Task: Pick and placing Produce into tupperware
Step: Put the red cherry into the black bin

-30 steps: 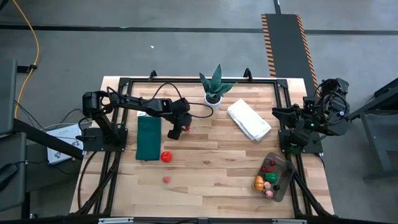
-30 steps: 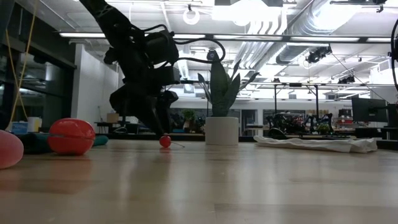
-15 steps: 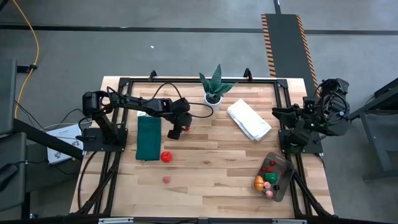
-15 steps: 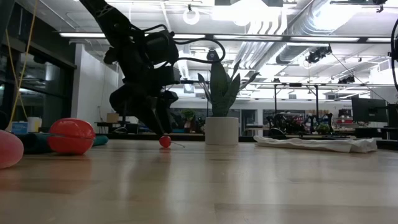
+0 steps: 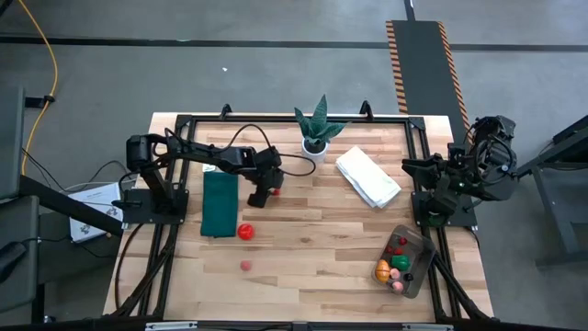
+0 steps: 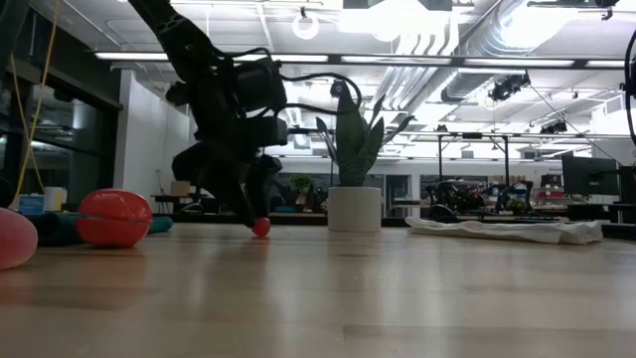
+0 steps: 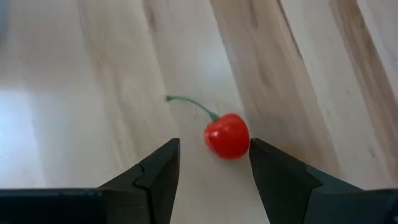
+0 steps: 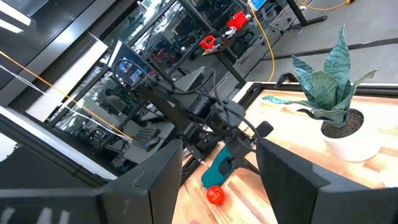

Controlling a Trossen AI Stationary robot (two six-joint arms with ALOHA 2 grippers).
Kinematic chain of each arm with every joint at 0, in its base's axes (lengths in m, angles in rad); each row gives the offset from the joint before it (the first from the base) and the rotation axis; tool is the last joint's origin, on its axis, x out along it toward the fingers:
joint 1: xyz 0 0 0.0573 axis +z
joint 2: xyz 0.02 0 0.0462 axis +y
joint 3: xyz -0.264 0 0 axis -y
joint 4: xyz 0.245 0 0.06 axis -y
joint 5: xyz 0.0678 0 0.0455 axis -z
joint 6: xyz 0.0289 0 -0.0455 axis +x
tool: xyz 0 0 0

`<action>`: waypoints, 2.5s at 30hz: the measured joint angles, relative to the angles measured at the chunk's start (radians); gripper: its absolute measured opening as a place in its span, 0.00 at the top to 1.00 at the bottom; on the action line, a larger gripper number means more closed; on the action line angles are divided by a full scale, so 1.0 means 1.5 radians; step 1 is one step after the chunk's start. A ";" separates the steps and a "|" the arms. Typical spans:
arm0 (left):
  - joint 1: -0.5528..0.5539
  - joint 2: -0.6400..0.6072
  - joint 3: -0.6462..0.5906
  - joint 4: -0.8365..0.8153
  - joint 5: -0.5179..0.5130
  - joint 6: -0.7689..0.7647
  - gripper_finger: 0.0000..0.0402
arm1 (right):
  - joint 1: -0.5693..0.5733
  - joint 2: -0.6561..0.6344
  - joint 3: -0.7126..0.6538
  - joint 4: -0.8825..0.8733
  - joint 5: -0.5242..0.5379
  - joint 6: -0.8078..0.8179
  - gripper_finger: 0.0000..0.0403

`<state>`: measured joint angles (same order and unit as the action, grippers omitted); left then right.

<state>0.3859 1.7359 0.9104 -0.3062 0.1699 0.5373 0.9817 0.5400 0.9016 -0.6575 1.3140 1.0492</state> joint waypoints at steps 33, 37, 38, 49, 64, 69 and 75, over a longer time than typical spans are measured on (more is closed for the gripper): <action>0.000 0.020 0.018 0.013 0.027 -0.082 0.55 | 0.000 0.000 0.000 -0.005 0.000 -0.002 0.51; 0.000 0.020 0.032 0.014 0.027 -0.082 0.55 | 0.000 0.000 0.000 -0.008 0.000 -0.002 0.51; 0.000 0.020 0.033 0.015 0.027 -0.082 0.55 | 0.000 0.000 0.000 -0.008 0.000 -0.002 0.51; -0.001 0.046 0.036 -0.009 0.036 -0.087 0.55 | 0.000 0.000 0.000 -0.008 0.000 -0.002 0.51; 0.000 0.046 0.036 -0.009 0.036 -0.088 0.55 | 0.000 0.000 0.000 -0.014 0.000 -0.002 0.51; 0.000 0.045 0.036 -0.009 0.036 -0.090 0.55 | 0.000 0.000 0.000 -0.014 0.000 -0.002 0.51; 0.000 0.045 0.036 -0.009 0.036 -0.095 0.61 | 0.000 0.000 0.000 -0.015 0.000 -0.002 0.51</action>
<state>0.3855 1.8034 0.9638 -0.3195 0.2245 0.3954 0.9817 0.5404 0.9016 -0.6796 1.3142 1.0466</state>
